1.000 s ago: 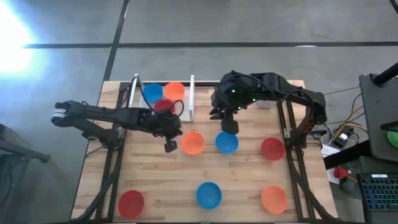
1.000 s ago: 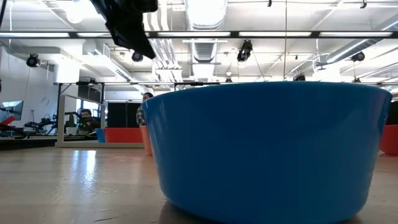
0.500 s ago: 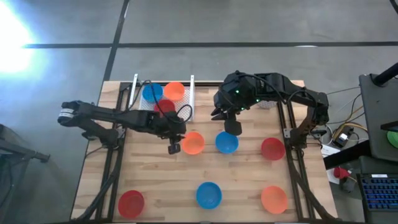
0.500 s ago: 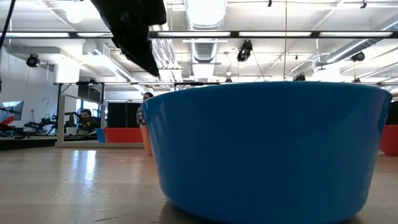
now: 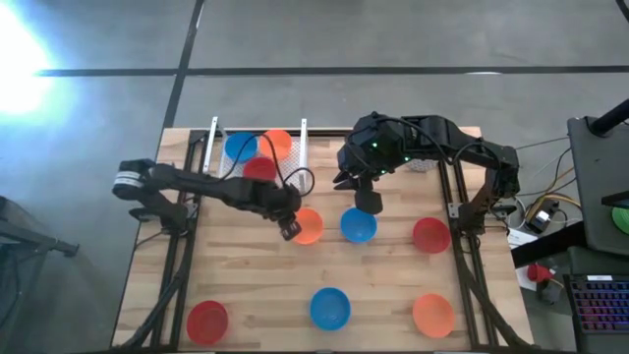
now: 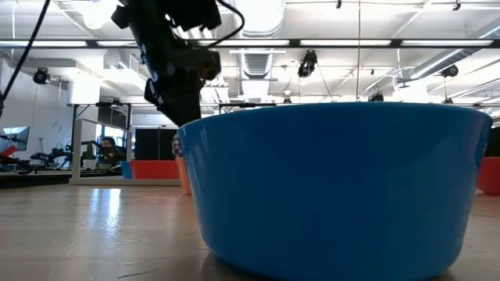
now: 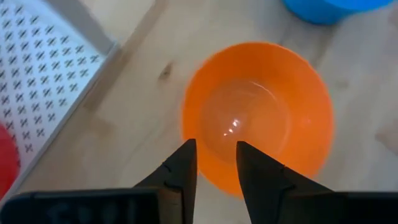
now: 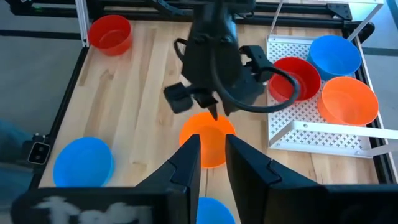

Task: Pick & Place Mini bowls
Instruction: Stack the top orange bowl on the orange bowl on the shelf

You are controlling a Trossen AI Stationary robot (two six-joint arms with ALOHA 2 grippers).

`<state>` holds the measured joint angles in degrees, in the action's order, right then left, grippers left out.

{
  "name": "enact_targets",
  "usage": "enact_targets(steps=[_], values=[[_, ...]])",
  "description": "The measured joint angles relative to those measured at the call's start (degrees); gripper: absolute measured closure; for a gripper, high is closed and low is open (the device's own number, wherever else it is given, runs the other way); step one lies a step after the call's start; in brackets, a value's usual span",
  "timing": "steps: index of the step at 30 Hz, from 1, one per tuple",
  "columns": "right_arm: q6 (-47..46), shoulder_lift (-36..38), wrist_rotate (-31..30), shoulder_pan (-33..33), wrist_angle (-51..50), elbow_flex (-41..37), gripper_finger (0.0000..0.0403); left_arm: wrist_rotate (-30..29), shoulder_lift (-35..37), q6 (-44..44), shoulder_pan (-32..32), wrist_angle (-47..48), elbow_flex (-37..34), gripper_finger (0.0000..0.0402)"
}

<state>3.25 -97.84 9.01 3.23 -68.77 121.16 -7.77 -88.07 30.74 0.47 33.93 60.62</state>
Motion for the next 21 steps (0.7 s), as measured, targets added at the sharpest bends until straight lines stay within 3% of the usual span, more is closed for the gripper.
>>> enact_targets(steps=[8,21], values=[[0.24,-0.02,0.00,0.01,0.00,0.00,0.0334,-0.02,-3.20,6.45,1.95,-0.10,0.00,0.0296],[0.34,-0.02,-0.02,-0.01,0.02,0.00,0.0330,0.24,-8.41,7.06,2.08,-1.98,0.00,0.0296]])
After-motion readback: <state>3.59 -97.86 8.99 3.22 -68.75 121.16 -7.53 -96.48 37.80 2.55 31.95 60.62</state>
